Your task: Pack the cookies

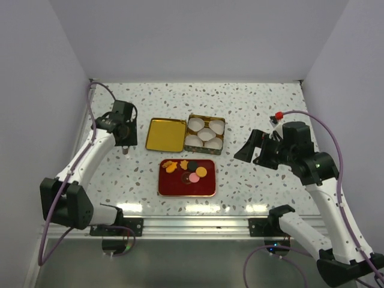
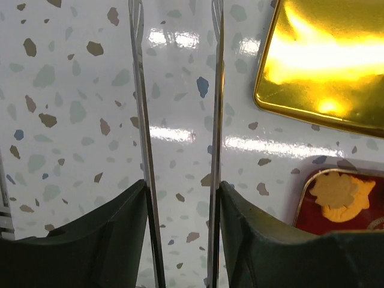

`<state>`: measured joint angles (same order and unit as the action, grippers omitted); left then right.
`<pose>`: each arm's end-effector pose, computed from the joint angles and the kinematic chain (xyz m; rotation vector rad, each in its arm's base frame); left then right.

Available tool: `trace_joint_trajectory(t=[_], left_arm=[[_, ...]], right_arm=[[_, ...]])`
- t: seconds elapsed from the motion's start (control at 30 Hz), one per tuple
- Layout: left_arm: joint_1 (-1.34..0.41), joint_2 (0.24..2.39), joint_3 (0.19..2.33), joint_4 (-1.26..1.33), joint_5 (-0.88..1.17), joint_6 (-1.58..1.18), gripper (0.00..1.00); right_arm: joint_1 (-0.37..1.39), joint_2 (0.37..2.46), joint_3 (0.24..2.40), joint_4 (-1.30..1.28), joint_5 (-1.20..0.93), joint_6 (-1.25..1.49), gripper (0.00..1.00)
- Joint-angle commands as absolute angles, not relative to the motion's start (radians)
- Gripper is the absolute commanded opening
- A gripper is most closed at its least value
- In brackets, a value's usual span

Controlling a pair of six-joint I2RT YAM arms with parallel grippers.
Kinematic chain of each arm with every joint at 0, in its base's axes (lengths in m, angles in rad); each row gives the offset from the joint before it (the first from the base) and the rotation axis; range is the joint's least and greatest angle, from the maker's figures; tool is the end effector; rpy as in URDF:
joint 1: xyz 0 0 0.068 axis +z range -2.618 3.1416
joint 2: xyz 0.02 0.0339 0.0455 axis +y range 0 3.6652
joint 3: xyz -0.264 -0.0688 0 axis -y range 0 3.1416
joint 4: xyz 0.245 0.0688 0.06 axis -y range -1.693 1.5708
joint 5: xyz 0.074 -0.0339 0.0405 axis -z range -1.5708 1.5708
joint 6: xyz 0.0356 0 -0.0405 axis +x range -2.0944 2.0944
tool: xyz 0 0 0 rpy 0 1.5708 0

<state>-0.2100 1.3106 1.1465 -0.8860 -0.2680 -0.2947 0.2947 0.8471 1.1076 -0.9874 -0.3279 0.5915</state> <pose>0.2538 -0.0445 0.2938 -0.2009 2.5624 0.1645 0.1373 0.0537 0.3608 0.1777 2.3878 0.8164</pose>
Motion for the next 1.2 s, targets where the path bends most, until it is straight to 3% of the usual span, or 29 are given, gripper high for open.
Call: trace_joint_trajectory(t=[0.0, 0.7, 0.77, 0.8, 0.9, 1.17], left_arm=[[-0.183, 1.385, 1.111, -0.726, -0.281, -0.278, 0.54], [-0.028, 1.695, 0.865, -0.48, -0.103, -0.291, 0.69], [-0.02, 1.686, 0.862, -0.485, -0.083, -0.291, 0.74], [-0.02, 1.681, 0.861, -0.488, -0.075, -0.293, 0.86], [-0.018, 1.649, 0.844, -0.489, -0.057, -0.301, 1.0], [-0.011, 1.481, 0.87, -0.586, -0.106, -0.333, 1.0]], right_arm=[[0.298, 0.833, 1.114, -1.003, -0.321, 0.583, 0.99], [0.296, 0.839, 1.108, -1.051, -0.278, 0.54, 0.99], [0.298, 0.845, 1.109, -1.048, -0.279, 0.538, 0.99], [0.296, 0.847, 1.109, -1.048, -0.279, 0.538, 0.99], [0.296, 0.85, 1.111, -1.049, -0.281, 0.537, 0.99], [0.296, 0.844, 1.123, -1.068, -0.276, 0.531, 0.99]])
